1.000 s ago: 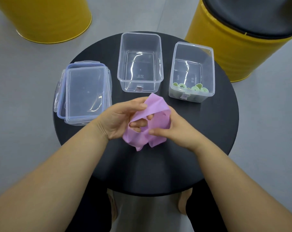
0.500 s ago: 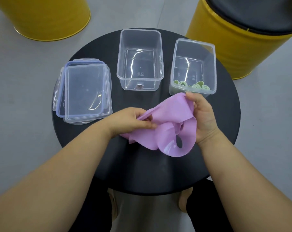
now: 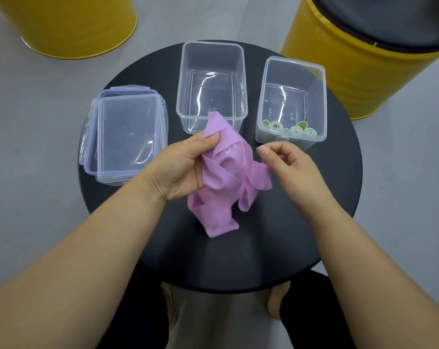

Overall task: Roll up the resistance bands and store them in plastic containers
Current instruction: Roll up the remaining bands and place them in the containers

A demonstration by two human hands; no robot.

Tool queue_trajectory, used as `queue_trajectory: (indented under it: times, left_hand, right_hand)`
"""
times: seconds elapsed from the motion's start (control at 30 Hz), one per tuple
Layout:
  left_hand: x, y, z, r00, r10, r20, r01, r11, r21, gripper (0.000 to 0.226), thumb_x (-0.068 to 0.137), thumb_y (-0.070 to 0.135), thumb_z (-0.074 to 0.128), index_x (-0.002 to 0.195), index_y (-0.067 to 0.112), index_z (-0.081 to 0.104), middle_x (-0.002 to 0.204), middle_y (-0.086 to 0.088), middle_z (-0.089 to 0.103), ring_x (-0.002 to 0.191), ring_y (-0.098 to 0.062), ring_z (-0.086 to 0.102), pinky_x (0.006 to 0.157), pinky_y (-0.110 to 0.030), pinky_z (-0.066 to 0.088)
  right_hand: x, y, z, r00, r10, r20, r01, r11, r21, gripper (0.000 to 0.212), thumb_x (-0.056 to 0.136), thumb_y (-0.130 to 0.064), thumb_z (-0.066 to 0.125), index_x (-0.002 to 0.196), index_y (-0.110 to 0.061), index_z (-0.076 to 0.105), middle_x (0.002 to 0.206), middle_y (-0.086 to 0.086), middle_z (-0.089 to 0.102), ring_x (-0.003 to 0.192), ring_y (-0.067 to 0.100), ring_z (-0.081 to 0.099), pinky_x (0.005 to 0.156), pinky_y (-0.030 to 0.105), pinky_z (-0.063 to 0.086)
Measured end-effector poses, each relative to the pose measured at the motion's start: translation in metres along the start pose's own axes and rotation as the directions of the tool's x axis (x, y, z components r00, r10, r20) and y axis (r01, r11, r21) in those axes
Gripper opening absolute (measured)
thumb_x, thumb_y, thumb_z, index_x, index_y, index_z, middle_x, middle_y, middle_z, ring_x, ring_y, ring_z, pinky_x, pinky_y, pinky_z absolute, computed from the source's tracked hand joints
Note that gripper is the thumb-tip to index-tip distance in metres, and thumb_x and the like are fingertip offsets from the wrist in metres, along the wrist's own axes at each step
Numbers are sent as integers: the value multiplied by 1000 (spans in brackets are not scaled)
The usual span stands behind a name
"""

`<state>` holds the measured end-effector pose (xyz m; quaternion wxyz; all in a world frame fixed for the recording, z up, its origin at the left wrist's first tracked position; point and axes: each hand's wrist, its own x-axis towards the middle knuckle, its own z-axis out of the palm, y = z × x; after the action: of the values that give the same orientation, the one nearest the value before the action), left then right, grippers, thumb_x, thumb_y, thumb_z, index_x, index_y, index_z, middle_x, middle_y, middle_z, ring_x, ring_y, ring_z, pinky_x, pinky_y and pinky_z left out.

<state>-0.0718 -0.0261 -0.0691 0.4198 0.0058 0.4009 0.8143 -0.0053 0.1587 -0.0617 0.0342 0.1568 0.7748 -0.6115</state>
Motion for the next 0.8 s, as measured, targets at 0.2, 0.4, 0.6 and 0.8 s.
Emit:
queue_trajectory:
  times: [0.2, 0.4, 0.6, 0.8]
  left_hand:
    - [-5, -5, 14, 999, 4, -37, 0, 994, 107, 26, 96, 18, 43, 112, 1, 54, 95, -16, 65, 82, -25, 66, 73, -38, 57]
    - [-9, -2, -1, 923, 43, -382, 126, 906, 405, 25, 99, 17, 42, 85, 11, 61, 63, 0, 65, 58, -11, 57, 57, -25, 44]
    - [-21, 4, -28, 863, 38, -504, 387, 593, 707, 31, 88, 48, 57, 82, 18, 62, 55, 7, 50, 39, -6, 37, 44, -21, 31]
    - [-28, -6, -33, 843, 90, -530, 471, 351, 809, 34, 86, 53, 55, 105, 25, 61, 97, 6, 60, 79, -12, 54, 64, -27, 40]
  right_hand:
    - [-13, -6, 16, 973, -46, 227, 36, 998, 45, 5, 85, -23, 66, 87, -19, 67, 80, -6, 70, 77, 9, 62, 78, 25, 52]
    - [-5, -12, 5, 992, 126, 1, -113, 890, 442, 18, 98, -14, 46, 83, -12, 58, 73, 3, 68, 70, 18, 65, 69, 33, 56]
    - [-3, -14, -17, 968, 250, -8, -136, 555, 821, 25, 102, -24, 35, 99, -12, 57, 79, 4, 73, 77, 18, 72, 60, 31, 57]
    - [-10, -20, -21, 959, 265, 105, -192, 328, 925, 34, 102, -22, 33, 104, -2, 59, 78, 8, 73, 66, 15, 71, 50, 25, 55]
